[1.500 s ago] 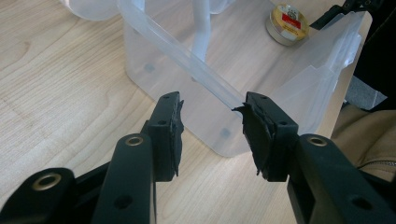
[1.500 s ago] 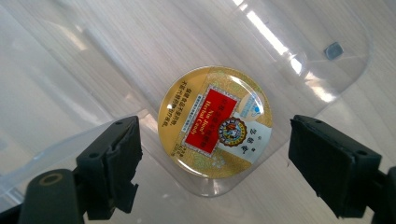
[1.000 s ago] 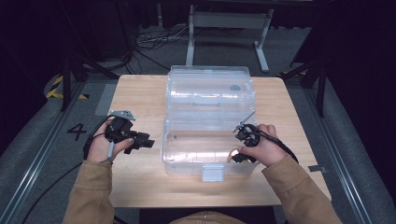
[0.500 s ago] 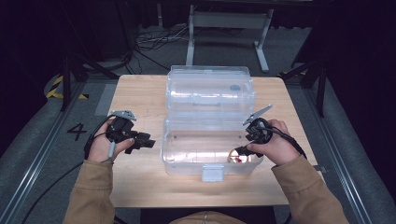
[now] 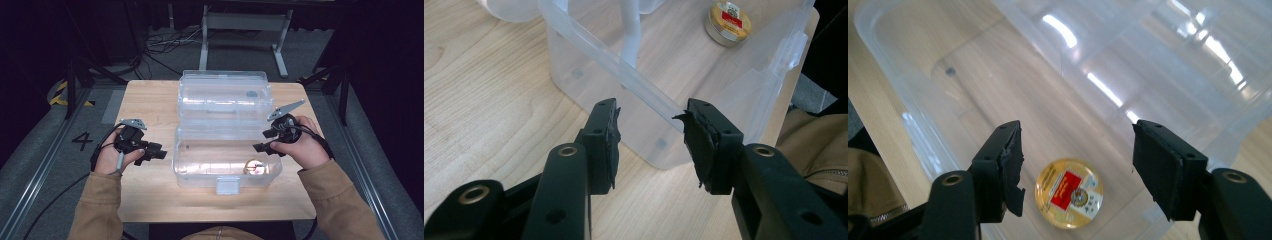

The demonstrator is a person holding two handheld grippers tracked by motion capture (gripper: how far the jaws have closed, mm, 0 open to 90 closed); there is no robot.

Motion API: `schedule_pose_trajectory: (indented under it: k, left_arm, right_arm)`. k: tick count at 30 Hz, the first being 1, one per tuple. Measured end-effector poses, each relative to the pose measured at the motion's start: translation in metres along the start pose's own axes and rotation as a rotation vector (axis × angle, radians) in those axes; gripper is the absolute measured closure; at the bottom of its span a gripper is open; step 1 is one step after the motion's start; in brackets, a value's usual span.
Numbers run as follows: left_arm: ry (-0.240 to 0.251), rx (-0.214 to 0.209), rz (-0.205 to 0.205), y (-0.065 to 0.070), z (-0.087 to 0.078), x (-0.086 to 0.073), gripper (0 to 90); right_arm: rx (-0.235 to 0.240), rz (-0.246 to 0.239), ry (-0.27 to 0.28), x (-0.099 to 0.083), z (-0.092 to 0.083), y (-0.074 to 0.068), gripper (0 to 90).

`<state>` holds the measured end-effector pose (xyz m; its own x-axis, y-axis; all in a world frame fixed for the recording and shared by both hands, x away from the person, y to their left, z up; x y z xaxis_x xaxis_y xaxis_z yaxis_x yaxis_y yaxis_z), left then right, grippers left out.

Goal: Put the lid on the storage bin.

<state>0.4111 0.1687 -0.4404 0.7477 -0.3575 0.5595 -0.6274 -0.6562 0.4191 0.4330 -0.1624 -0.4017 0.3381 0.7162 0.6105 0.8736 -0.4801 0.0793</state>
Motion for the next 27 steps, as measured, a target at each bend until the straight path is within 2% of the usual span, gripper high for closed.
schedule_pose_trajectory:
  k: [3, 9, 15, 20, 27]
  left_arm:
    - [0.004, -0.001, -0.003, 0.000, -0.001, -0.001, 57.6]
    - [0.005, -0.001, -0.007, 0.000, -0.002, -0.004, 57.6]
    - [0.005, -0.004, -0.003, 0.004, -0.003, -0.007, 57.6]
    - [0.010, -0.001, -0.007, 0.004, -0.005, -0.009, 57.7]
    - [0.014, 0.003, -0.013, 0.004, -0.009, -0.013, 57.7]
  right_arm:
    - [-0.003, -0.017, 0.040, 0.012, -0.004, 0.004, 37.7]
    - [-0.011, -0.040, 0.073, 0.032, -0.007, 0.015, 38.2]
    - [-0.011, -0.085, 0.108, 0.062, -0.005, 0.026, 38.2]
    - [-0.007, -0.092, 0.123, 0.078, -0.001, 0.033, 38.5]
    - [-0.004, -0.071, 0.140, 0.096, 0.016, 0.050, 39.4]
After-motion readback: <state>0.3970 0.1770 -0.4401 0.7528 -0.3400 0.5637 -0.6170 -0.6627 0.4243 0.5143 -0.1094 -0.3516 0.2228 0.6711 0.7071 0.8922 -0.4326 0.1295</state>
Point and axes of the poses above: each handheld gripper's, and its own axes: z roughly forward along the jaws, x roughly out of its top, y roughly to its right, the point moved 9 cm from there along z, roughly forward along the jaws, and after that the axes turned 11 degrees about -z, right-handed, at the moved point
